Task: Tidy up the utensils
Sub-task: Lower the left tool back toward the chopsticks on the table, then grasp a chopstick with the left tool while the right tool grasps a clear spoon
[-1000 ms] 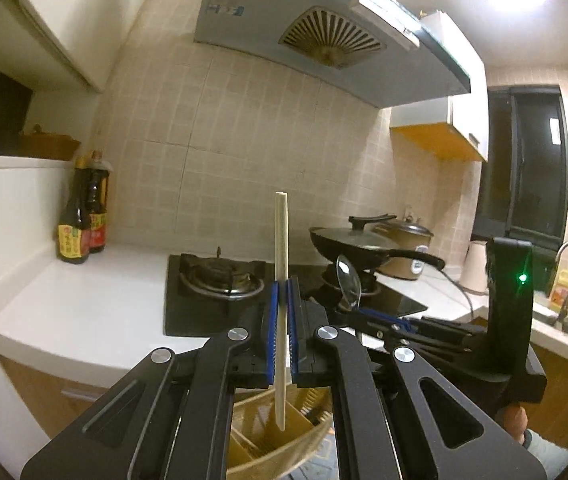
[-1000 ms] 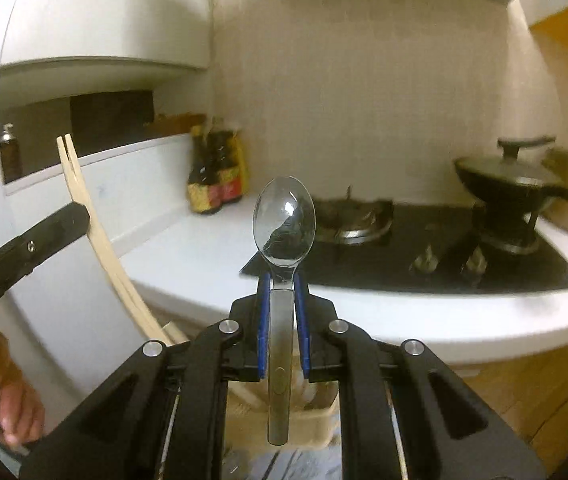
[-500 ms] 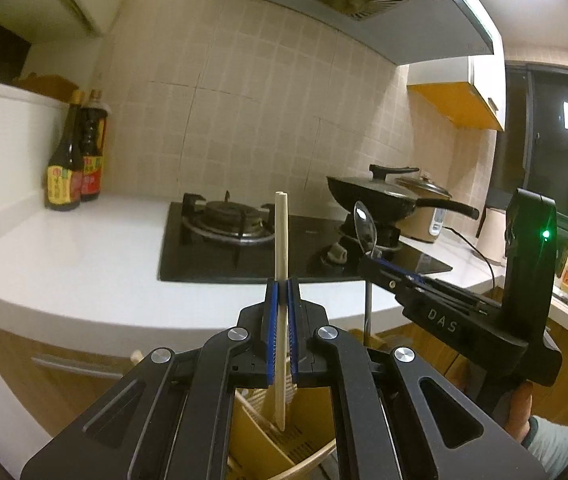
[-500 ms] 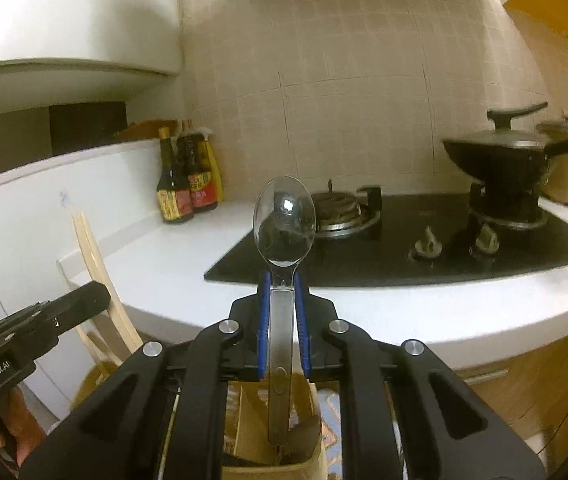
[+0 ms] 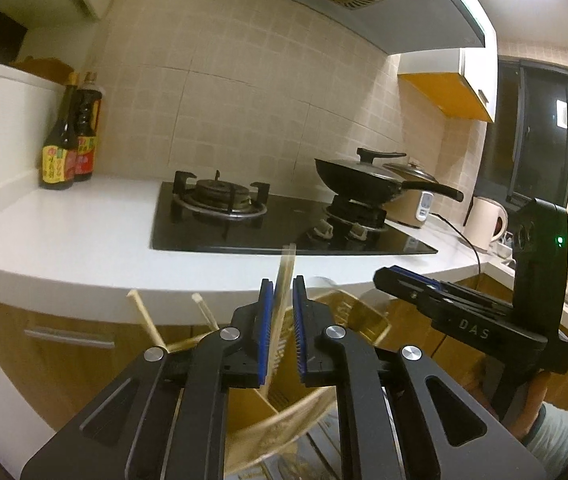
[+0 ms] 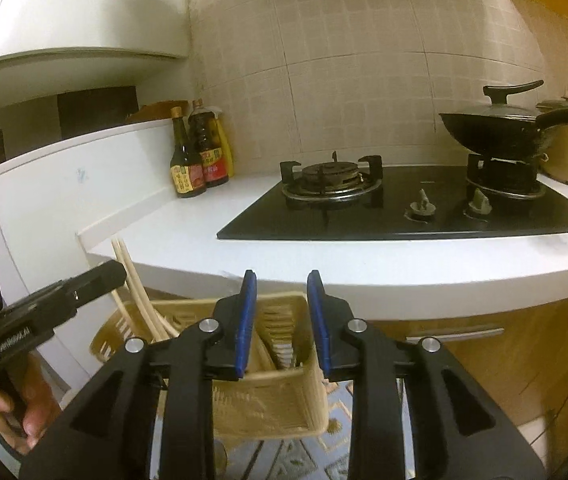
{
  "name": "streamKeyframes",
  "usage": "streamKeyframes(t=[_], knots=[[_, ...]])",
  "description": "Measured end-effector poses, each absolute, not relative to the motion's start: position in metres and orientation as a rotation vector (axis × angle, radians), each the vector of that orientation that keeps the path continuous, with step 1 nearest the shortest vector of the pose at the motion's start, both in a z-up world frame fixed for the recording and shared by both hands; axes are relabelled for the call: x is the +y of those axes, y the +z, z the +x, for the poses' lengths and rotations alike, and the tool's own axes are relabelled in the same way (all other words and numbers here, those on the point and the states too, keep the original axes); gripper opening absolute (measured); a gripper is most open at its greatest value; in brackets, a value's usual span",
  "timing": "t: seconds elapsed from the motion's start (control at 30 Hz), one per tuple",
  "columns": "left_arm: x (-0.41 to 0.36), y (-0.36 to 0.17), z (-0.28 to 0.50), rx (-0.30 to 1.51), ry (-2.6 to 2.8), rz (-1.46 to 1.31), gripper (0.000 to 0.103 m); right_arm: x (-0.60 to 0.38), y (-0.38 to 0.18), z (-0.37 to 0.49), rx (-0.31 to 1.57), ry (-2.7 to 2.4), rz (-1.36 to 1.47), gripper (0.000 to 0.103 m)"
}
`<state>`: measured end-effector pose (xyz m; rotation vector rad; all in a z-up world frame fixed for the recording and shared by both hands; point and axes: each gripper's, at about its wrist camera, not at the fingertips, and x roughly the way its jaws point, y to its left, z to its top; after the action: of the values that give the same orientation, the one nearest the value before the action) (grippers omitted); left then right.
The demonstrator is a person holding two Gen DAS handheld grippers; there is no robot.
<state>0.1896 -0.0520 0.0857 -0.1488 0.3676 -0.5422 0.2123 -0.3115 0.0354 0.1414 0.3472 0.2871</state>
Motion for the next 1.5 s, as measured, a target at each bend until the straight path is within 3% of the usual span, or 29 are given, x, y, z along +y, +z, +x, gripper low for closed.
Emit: streamKeyframes(t=[0.13, 0.47, 0.67, 0.83, 1.0, 1.5], knots=[[-0.046, 0.091, 0.175, 0.366, -0.541, -0.149, 0.015, -0.314, 0.040, 0.194, 0.361, 0.293, 0.131, 0.024], [-0.035, 0.088, 0.133, 0.510, -0.579, -0.123, 0.015, -0.304, 0.048, 0.147, 0.484, 0.325, 0.065, 0.024], [-0.046, 0.043, 0.124, 0.713, -0.575, -0.032, 0.019, -0.292, 0.014, 0.149, 0.718, 0.362, 0.077, 0.024], [-0.058, -0.010, 0.134, 0.917, -0.546, 0.046, 0.019, -0.278, -0.047, 0.168, 1.040, 0.399, 0.110, 0.024], [-0.063, -0.033, 0.137, 0.974, -0.558, 0.069, 0.019, -0.266, -0.094, 0.173, 1.232, 0.440, 0.118, 0.023], [-0.085, -0.054, 0.147, 1.041, -0.529, 0.137, 0.019, -0.229, -0.098, 0.183, 1.231, 0.390, 0.005, 0.023]])
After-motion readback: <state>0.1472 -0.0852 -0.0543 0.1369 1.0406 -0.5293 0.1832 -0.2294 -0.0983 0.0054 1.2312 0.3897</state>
